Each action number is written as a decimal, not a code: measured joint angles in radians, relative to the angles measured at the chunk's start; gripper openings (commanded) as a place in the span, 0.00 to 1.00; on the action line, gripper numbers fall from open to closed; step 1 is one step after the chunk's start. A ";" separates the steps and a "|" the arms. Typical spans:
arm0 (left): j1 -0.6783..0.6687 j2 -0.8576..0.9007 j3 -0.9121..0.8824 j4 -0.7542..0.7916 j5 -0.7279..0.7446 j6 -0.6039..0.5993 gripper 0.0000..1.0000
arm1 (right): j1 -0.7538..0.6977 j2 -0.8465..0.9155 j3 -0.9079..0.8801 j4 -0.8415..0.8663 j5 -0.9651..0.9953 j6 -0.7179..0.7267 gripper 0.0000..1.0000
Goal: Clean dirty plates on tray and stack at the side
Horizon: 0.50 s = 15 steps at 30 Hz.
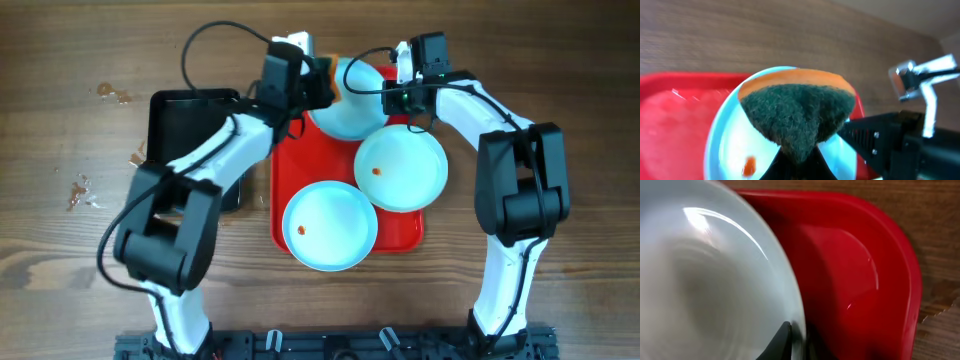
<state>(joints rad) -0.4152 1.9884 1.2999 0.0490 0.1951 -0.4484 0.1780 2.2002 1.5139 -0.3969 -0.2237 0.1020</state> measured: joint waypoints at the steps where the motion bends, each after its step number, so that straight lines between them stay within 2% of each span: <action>1: -0.010 0.009 0.000 0.000 -0.003 0.000 0.04 | 0.000 0.000 0.002 -0.012 0.000 -0.009 0.10; 10: -0.030 0.018 0.000 -0.096 -0.018 -0.011 0.04 | 0.000 -0.013 0.013 -0.107 0.000 -0.009 0.07; 15: -0.030 0.021 0.000 -0.093 -0.018 -0.113 0.04 | 0.001 -0.016 0.014 -0.134 0.000 0.044 0.06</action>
<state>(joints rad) -0.4450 2.0090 1.3003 -0.0444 0.1768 -0.5617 0.1791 2.1841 1.5284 -0.5308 -0.2234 0.1459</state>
